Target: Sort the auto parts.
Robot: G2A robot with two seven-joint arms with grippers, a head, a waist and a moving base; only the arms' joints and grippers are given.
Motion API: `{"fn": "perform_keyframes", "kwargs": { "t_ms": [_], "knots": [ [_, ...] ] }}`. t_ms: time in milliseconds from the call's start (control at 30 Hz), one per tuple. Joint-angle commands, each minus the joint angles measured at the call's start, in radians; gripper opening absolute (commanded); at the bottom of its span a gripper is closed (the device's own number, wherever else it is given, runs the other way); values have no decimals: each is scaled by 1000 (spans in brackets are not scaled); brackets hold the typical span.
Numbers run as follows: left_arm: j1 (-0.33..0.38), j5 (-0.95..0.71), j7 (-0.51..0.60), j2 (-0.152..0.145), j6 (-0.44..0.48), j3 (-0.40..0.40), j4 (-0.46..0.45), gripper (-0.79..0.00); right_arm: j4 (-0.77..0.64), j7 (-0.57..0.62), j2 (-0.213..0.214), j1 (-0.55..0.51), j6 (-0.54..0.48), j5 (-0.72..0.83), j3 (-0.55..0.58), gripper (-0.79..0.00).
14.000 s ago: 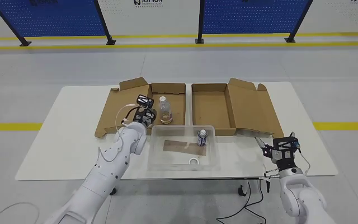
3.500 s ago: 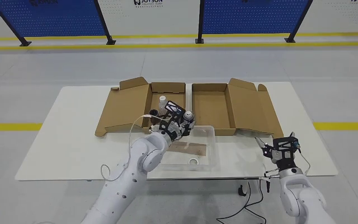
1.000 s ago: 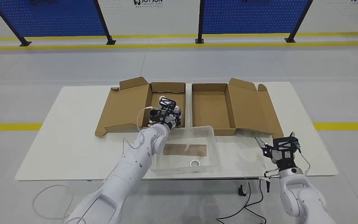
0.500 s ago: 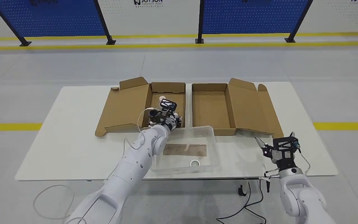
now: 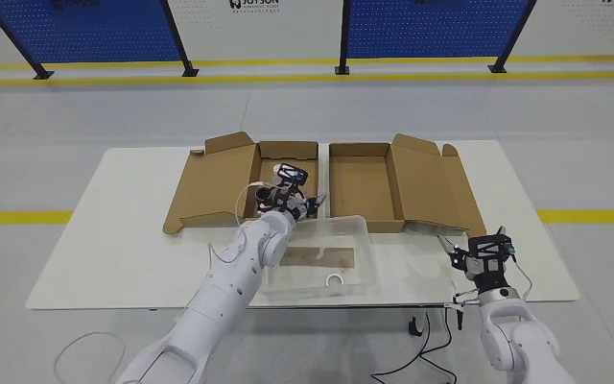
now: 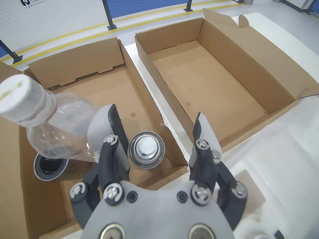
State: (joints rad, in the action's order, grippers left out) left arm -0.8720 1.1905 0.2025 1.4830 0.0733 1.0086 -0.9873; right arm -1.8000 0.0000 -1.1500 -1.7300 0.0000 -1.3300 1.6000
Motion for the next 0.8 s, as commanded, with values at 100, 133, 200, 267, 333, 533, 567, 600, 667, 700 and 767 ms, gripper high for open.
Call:
{"fn": "perform_keyframes", "kwargs": {
  "t_ms": [100,133,200,267,333,533,567,600,667,700,767],
  "knots": [
    [-78,36,32,-21,6,40,-165,-77,0,0,0,0,0,0,0,0],
    [-94,41,40,-26,7,51,-198,-43,0,0,0,0,0,0,0,0],
    [-127,51,59,-34,6,74,-265,0,0,0,0,0,0,0,0,0],
    [-160,66,77,-43,9,98,-330,0,0,0,0,0,0,0,0,0],
    [-194,84,95,-52,-3,126,-391,0,0,0,0,0,0,0,0,0],
    [-318,107,122,-79,-44,245,-574,0,0,0,0,0,0,0,0,0],
    [-338,112,122,-83,-49,266,-599,0,0,0,0,0,0,0,0,0],
    [-356,118,123,-87,-55,288,-620,0,0,0,0,0,0,0,0,0],
    [-388,120,123,-94,-71,333,-655,0,0,0,0,0,0,0,0,0],
    [-402,117,121,-96,-81,355,-670,0,0,0,0,0,0,0,0,0],
    [-432,114,116,-102,-92,397,-702,0,0,0,0,0,0,0,0,0]
  ]
}}
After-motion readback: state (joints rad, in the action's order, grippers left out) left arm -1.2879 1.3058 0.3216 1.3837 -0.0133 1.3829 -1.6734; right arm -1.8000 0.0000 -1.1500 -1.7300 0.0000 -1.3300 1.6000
